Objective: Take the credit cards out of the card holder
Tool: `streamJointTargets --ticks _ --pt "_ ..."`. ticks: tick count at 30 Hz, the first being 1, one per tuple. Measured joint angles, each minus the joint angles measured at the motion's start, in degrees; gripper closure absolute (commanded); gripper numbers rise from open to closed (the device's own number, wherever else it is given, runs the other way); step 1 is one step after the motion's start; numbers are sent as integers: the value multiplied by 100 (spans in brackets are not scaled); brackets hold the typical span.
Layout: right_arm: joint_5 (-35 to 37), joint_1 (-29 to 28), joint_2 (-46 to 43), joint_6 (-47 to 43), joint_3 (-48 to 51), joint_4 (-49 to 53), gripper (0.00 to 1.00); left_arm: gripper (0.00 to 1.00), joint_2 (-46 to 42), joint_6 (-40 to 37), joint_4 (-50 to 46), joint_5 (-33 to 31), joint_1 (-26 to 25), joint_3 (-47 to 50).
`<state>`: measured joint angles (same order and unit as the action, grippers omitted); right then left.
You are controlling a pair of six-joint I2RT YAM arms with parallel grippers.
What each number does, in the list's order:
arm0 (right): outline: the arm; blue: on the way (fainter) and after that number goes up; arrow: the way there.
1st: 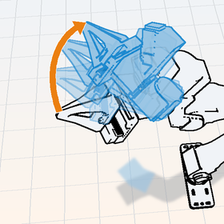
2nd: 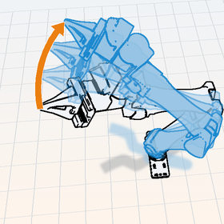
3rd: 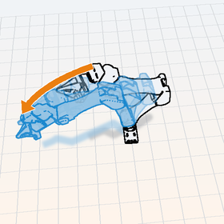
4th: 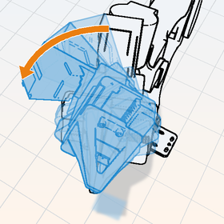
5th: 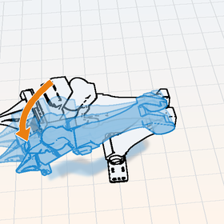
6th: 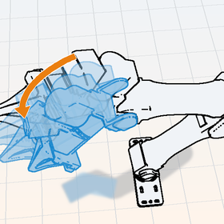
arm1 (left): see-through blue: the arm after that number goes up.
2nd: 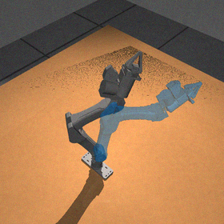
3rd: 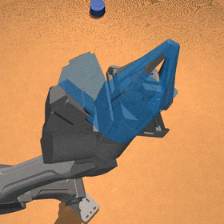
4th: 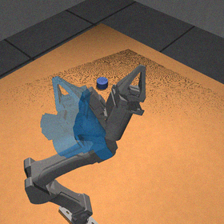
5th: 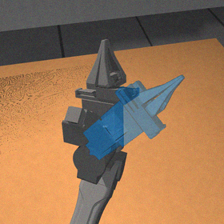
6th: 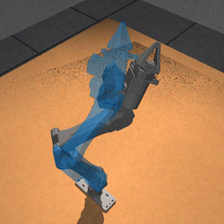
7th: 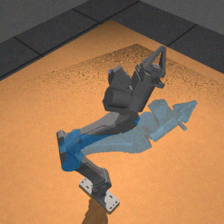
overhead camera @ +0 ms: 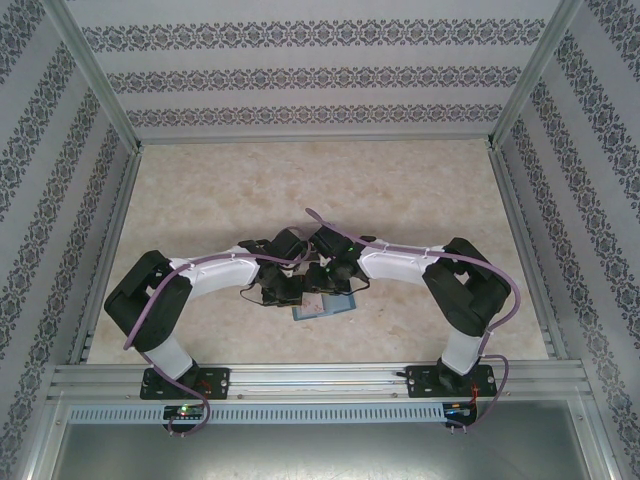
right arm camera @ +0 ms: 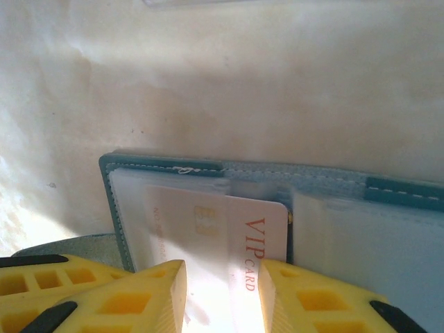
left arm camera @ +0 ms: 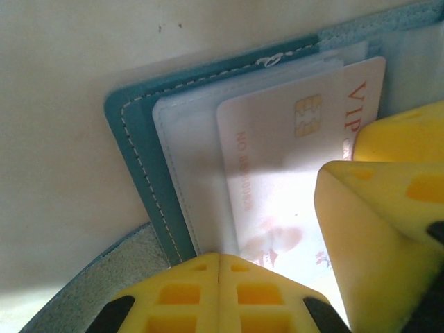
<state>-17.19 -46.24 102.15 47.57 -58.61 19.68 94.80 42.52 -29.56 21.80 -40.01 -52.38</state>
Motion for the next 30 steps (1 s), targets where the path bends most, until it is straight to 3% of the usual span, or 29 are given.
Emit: streamJointTargets --ticks 30 --pt "221 2 -85 -212 -52 431 65 100 205 -22 -304 -79 0 -378"
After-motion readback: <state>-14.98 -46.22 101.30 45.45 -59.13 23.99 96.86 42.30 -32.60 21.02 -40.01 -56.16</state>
